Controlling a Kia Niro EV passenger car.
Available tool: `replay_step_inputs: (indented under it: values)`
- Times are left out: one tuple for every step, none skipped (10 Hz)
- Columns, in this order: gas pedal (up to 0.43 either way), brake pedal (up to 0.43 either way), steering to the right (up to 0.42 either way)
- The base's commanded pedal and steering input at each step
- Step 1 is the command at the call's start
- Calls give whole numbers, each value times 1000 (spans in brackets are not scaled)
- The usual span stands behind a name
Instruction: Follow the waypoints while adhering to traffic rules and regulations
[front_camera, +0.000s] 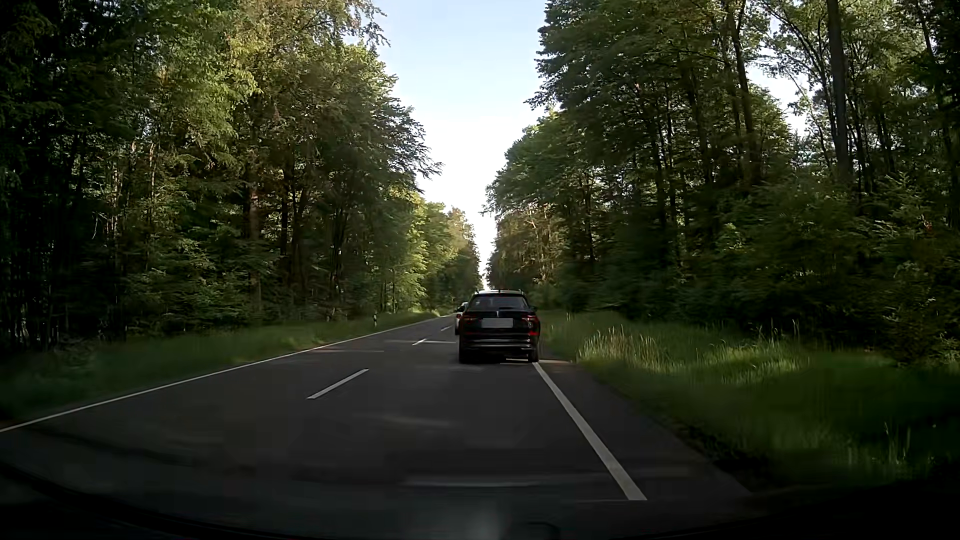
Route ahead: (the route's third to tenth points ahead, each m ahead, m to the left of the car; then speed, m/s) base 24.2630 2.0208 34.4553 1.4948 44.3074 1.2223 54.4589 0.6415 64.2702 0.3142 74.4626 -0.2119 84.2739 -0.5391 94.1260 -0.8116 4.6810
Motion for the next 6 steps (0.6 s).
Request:
replay_step_inputs:
  values:
    - [0, 0, 1]
    - [0, 0, 1]
    - [0, 0, 1]
    - [0, 0, 1]
    - [0, 0, 1]
    - [0, 0, 1]
